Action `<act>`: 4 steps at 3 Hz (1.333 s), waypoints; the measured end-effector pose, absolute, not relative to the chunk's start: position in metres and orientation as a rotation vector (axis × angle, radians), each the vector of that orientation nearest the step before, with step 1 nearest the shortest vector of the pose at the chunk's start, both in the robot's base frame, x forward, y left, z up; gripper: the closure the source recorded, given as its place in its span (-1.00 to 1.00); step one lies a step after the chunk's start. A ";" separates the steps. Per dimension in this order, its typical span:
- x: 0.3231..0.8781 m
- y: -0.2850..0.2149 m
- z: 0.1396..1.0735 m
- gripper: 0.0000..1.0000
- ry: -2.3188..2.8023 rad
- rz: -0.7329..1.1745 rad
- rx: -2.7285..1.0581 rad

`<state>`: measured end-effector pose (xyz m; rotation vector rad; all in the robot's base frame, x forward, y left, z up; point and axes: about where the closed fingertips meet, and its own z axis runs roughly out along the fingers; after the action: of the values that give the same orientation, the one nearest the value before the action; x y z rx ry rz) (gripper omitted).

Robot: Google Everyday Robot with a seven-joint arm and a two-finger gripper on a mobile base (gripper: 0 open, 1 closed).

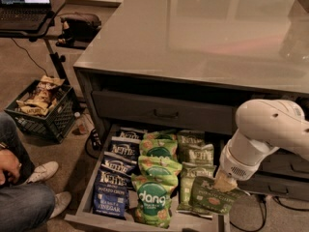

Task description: Pick green jalapeno chip bag from middle drawer and place on counter

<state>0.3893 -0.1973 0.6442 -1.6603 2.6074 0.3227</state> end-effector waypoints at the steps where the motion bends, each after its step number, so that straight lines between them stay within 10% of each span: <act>1: 0.389 -0.197 0.644 1.00 2.607 0.323 -1.660; 4: 0.483 -0.201 0.747 1.00 2.553 0.110 -1.717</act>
Offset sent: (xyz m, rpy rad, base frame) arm 0.0633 -0.0009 0.0661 -0.0110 -0.0477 0.0268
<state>0.4833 -0.2008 0.7474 -1.7175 2.5534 0.1099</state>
